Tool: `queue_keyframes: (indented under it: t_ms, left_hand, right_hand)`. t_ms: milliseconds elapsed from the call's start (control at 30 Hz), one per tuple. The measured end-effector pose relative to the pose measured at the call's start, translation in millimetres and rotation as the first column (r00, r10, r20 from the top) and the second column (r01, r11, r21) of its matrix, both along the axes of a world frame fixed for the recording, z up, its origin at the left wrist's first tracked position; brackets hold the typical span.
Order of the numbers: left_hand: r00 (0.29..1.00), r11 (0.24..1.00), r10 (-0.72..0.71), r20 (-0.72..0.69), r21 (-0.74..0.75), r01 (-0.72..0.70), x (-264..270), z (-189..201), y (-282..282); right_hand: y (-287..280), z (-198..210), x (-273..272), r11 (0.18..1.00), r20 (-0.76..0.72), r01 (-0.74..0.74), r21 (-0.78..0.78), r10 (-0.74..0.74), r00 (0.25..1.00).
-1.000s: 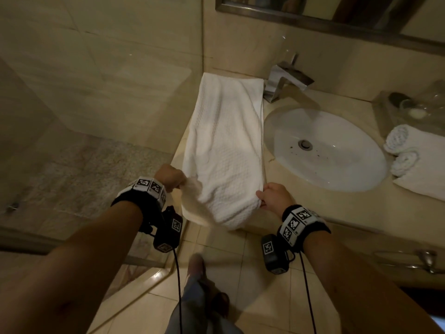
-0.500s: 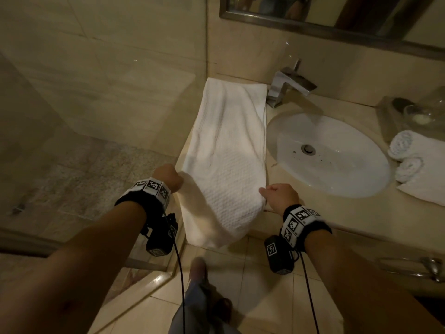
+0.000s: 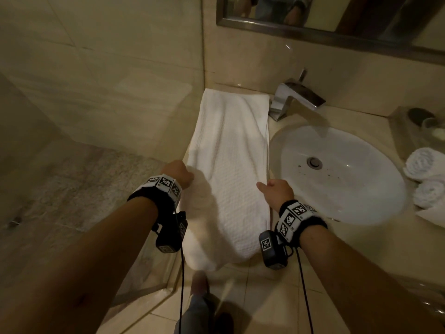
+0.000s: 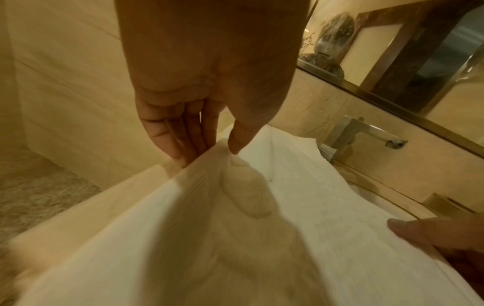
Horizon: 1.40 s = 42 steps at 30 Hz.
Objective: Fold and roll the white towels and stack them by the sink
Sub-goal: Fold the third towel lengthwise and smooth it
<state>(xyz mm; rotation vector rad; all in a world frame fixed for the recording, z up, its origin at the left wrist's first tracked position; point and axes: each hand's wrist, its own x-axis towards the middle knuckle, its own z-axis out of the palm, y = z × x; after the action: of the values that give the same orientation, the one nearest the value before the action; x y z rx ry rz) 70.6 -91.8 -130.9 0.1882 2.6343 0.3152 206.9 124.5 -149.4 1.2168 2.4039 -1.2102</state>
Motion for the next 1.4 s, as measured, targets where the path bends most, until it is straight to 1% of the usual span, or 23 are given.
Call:
queue_keyframes:
  t_ms: [200, 333, 467, 533, 600, 700, 733, 800, 867, 1033, 1100, 1167, 1233, 1300, 1367, 1400]
  left_hand:
    - [0.999, 0.999, -0.029, 0.022, 0.018, 0.029, -59.1, 4.7, 40.1]
    - [0.999, 0.999, -0.026, 0.039, 0.036, 0.025, -89.9, 4.6, 59.8]
    - [0.999, 1.000, -0.005, 0.051, -0.015, 0.006, -112.6, 3.1, 74.7]
    - [0.997, 0.999, 0.038, 0.065, -0.031, -0.036, -121.7, 1.8, 76.2]
    - [0.990, 0.994, 0.108, 0.088, -0.028, -0.106, -133.5, 0.9, 75.1]
    - [0.973, 0.975, 0.193, 0.124, 0.084, -0.204, -155.2, 0.3, 79.0]
    - [0.970, 0.972, 0.203, 0.132, 0.092, -0.216, -161.4, -0.2, 82.3]
    - [0.974, 0.978, 0.188, 0.124, 0.069, -0.198, -170.0, -0.6, 91.9]
    - [0.984, 0.987, 0.156, 0.092, 0.034, -0.159, -174.6, 1.5, 103.5]
    - [0.993, 0.993, 0.115, 0.038, 0.028, -0.116, -204.9, -8.7, 120.5]
    - [0.993, 0.993, 0.109, 0.038, 0.035, -0.110, -213.0, -10.3, 122.5]
    - [0.995, 0.993, 0.095, 0.041, 0.060, -0.097, -222.1, -12.4, 126.4]
    - [0.996, 0.993, 0.081, 0.046, 0.083, -0.084, -230.0, -12.7, 133.4]
    - [0.997, 0.993, 0.072, 0.033, 0.087, -0.075, -241.7, -11.2, 143.3]
    - [0.998, 0.994, 0.067, 0.014, 0.087, -0.068, -252.3, -7.8, 153.9]
    - [0.998, 0.995, 0.058, 0.003, 0.085, -0.059, -257.7, -6.7, 158.9]
  right_hand:
    - [31.4, 4.5, -53.9, 1.000, 0.005, 0.011, 0.027, -0.011, 1.000]
    - [50.1, 4.3, -81.3, 0.998, -0.036, 0.044, 0.037, -0.042, 0.998]
    - [64.3, -3.9, -100.5, 0.995, -0.043, 0.101, 0.015, -0.100, 0.994]
    - [71.7, -4.1, -108.9, 0.991, -0.029, 0.131, -0.019, -0.131, 0.991]
    - [83.8, -0.9, -120.9, 0.992, -0.026, 0.123, -0.028, -0.124, 0.992]
    - [97.4, 8.1, -139.9, 0.994, -0.072, 0.100, -0.033, -0.102, 0.992]
    - [101.3, 9.7, -146.9, 0.997, -0.079, 0.075, -0.034, -0.078, 0.994]
    - [106.5, 7.9, -160.2, 1.000, -0.044, 0.006, -0.026, -0.007, 0.999]
    - [108.8, 2.0, -171.8, 1.000, -0.014, -0.008, 0.004, 0.008, 1.000]
    - [112.8, -8.6, -184.7, 0.979, 0.007, 0.077, 0.189, -0.080, 0.997]
    - [111.3, -5.6, -185.5, 0.971, 0.008, 0.086, 0.224, -0.090, 0.996]
    - [108.2, -0.5, -191.8, 0.971, -0.044, 0.091, 0.223, -0.083, 0.996]
    - [102.1, 8.9, -202.8, 0.981, -0.132, 0.035, 0.190, -0.010, 0.991]
    - [97.4, 15.1, -223.8, 0.981, -0.192, -0.010, 0.192, 0.047, 0.980]
    - [98.9, 16.5, -250.6, 0.979, -0.149, 0.025, 0.204, 0.005, 0.989]
    - [103.1, 11.1, -266.5, 0.981, -0.085, 0.068, 0.182, -0.053, 0.995]
